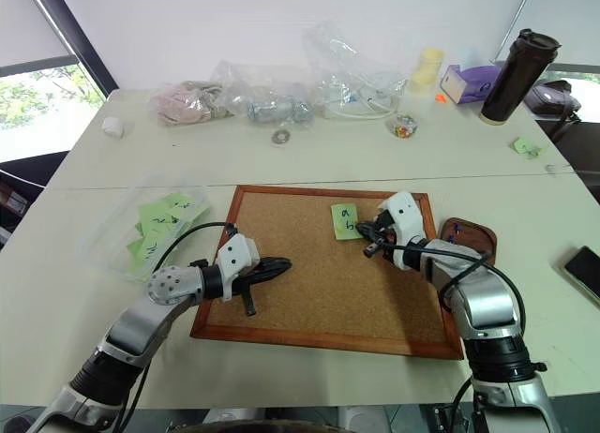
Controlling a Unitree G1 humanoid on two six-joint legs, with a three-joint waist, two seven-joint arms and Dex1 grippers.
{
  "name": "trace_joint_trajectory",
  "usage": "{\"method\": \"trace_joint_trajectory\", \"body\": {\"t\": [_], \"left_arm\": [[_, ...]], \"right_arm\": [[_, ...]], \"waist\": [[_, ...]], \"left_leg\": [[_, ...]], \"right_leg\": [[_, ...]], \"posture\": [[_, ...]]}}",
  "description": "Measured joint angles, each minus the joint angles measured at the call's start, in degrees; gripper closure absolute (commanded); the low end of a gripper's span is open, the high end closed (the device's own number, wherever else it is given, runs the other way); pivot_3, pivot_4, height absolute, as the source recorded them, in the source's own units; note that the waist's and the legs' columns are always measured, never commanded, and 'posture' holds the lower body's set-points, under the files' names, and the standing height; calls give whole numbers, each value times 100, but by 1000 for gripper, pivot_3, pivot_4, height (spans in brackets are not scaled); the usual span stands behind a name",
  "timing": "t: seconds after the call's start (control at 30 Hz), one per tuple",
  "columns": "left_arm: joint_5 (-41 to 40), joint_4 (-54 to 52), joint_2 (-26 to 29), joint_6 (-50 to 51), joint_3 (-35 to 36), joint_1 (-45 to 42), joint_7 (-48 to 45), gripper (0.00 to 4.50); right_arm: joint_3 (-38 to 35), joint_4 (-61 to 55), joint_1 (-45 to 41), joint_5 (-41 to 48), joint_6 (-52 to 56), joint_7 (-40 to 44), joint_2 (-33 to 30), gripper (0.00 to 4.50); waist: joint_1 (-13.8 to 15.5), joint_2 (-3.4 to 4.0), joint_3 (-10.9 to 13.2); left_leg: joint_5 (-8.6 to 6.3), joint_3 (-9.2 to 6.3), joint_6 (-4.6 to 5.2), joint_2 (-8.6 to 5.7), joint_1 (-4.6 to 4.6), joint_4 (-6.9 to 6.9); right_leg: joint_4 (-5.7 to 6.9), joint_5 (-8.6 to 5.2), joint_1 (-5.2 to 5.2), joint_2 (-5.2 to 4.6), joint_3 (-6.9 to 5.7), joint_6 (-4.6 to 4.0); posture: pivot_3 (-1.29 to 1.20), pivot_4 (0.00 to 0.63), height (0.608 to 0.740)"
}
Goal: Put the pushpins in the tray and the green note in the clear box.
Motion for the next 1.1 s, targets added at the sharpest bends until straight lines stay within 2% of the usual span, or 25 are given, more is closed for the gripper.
{"method": "trace_joint_trajectory", "body": {"t": [0.3, 0.4, 0.53, 0.7, 1.1], "left_arm": [[0, 43, -31, -17, 0, -4, -28, 4500], [0, 64, -43, -28, 0, -5, -38, 4500], [0, 78, -68, -33, 0, -4, -37, 4500], [0, 79, -71, -51, 1, 12, -36, 4500], [0, 185, -85, -273, 35, 57, -58, 4500]], "right_arm": [[-69, -52, -34, 126, 236, -25, -22, 4456], [-39, -78, -30, 114, 197, -9, -47, 3515], [2, -148, -27, 57, 89, -4, -62, 1601], [151, -298, 93, -134, -293, 132, -272, 1601], [431, -412, 100, -209, -725, 406, -252, 1601]], "waist": [[3, 0, 0], [5, 0, 0], [17, 0, 0], [21, 0, 0], [18, -1, 0]], "left_leg": [[0, 0, 0, 0, -1, 0], [-1, 0, 1, 0, 0, 0], [-2, 0, 4, 0, 0, 0], [-1, 0, 2, 0, 0, -1], [-1, 0, 2, 0, 2, -2]], "right_leg": [[0, 0, -1, -1, 0, 0], [0, 0, 0, -1, 0, 0], [-1, 0, 2, -1, 0, 0], [-1, 0, 1, -1, -1, 0], [-1, 0, 2, -1, -1, 0]], "posture": [[0, 150, 740], [0, 150, 740], [0, 150, 740], [0, 150, 740], [0, 150, 740]]}}
